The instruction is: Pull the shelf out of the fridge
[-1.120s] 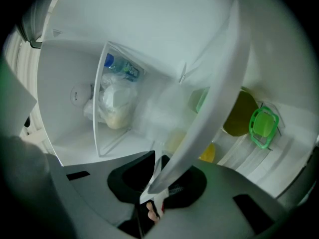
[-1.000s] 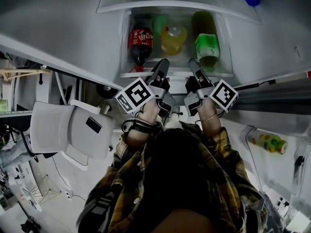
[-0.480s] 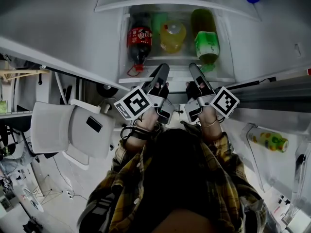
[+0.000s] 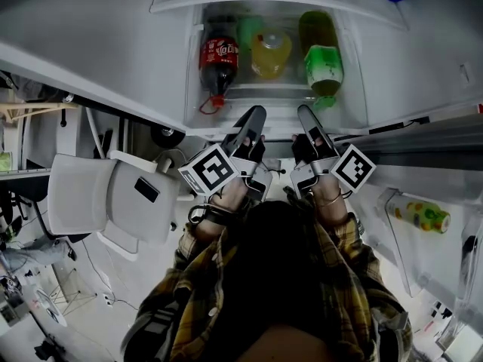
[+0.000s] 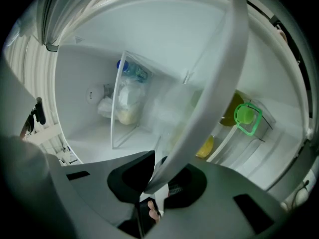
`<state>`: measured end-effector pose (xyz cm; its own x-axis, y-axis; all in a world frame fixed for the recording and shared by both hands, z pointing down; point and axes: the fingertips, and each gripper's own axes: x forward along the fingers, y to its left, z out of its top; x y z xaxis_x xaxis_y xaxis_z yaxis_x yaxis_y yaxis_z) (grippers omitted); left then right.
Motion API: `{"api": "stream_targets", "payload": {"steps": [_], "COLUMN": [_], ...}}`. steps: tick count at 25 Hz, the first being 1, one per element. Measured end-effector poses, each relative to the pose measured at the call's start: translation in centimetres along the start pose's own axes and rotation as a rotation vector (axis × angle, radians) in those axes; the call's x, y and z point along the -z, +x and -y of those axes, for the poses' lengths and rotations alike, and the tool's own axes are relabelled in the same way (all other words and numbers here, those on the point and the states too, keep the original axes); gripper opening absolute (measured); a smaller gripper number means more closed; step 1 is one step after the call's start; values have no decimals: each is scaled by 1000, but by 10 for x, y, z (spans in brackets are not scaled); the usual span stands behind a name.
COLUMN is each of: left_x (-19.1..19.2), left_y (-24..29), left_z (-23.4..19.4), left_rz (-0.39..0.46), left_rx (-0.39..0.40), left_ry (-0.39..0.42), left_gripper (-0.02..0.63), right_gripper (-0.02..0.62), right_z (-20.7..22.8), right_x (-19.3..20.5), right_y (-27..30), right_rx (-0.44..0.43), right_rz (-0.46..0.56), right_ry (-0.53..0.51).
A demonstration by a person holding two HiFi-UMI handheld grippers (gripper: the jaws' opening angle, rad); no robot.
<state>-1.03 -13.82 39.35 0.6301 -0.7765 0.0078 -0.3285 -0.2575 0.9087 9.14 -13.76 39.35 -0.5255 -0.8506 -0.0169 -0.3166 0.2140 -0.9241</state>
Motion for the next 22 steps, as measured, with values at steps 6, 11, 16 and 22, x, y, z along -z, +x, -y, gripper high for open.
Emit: {"api": "stream_targets", "payload": {"steps": [6,11,16,22], "left_x": [11,16,24,26], "left_y": [-14,-23,-32,-43], "left_z": [-2,1,4,8], "left_rz": [-12,-4,-15,-8], "left_rx": [-5,7,10,16], "left_ry": [-11,-21,-10,-18], "left_gripper": [54,54,55,55], "right_gripper": [61,63,63,63], "right_z": [-4,-7,-9,-14], "right_x": [8,14,20,27], "right_y": [-12,-20,-31,-38], "right_rx": [-6,-9,-10,-22], "right_rz": [-4,-7,-11,-8], "right_ry": [-8,-12,-32,-4]}}
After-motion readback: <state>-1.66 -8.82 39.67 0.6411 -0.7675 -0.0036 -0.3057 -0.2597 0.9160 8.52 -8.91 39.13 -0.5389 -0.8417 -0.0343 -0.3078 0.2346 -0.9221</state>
